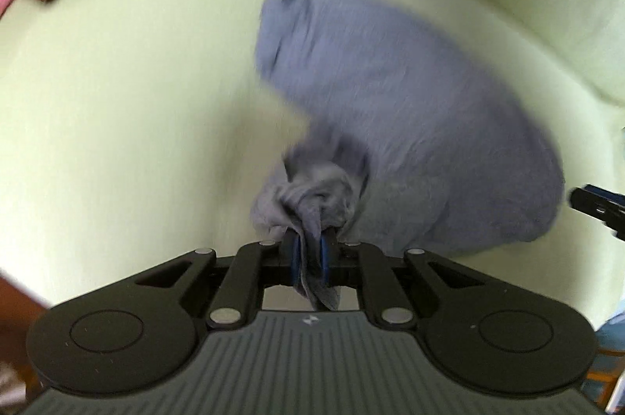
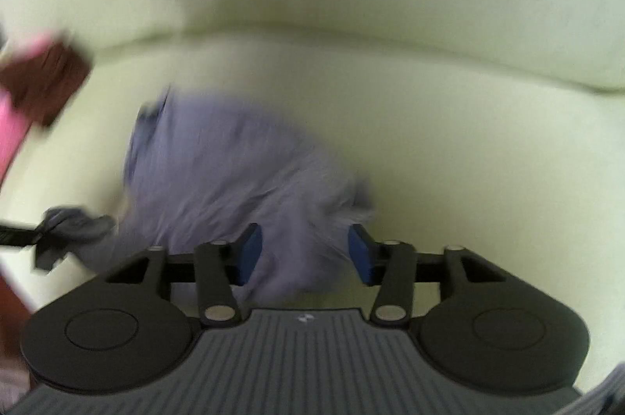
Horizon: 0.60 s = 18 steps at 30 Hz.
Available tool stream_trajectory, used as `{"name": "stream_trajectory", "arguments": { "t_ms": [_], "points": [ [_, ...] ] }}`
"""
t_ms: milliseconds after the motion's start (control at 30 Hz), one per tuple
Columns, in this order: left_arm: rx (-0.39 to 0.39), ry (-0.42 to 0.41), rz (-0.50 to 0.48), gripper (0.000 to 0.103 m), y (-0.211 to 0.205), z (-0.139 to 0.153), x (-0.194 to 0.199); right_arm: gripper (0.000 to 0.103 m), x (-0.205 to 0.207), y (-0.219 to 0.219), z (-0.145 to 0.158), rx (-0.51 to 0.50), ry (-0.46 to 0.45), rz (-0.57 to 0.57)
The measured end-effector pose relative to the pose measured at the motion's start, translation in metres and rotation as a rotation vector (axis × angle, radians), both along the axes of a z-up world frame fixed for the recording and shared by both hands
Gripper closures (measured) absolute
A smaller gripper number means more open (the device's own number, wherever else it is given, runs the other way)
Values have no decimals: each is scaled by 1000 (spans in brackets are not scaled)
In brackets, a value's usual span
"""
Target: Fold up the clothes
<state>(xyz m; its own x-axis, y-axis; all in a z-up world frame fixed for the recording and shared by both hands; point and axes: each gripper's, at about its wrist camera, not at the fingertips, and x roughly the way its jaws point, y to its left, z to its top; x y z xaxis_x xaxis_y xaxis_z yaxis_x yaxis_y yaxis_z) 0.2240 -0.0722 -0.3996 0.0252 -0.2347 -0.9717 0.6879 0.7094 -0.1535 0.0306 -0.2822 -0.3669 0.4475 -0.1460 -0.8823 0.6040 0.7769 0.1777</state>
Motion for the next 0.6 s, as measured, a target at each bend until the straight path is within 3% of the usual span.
{"name": "stream_trajectory", "arguments": {
  "t_ms": [67, 200, 333, 467, 500, 533, 600],
  "points": [
    [23, -44, -46, 93, -7, 1, -2, 57, -19, -4, -14, 31, -16, -30],
    [-9, -123, -101, 92, -26, 9, 19, 58, -41, -35, -31, 66, -127, -185],
    [-83, -231, -105, 92, -44, 19, 42, 61, -24, -65, -57, 71, -211, -245],
    [-143, -252, -103, 92, -61, -1, 56, 61, 0, -79, -76, 70, -309, -258],
    [-156, -257, -106, 92, -65, -8, 55, 64, 8, -82, -83, 61, -326, -246],
    [-166, -264, -109, 92, -68, -14, 54, 84, 12, -84, -86, 51, -326, -230],
    [-202, -288, -125, 92, -72, -21, 47, 84, 17, -77, -86, -14, -364, -168]
  ]
}}
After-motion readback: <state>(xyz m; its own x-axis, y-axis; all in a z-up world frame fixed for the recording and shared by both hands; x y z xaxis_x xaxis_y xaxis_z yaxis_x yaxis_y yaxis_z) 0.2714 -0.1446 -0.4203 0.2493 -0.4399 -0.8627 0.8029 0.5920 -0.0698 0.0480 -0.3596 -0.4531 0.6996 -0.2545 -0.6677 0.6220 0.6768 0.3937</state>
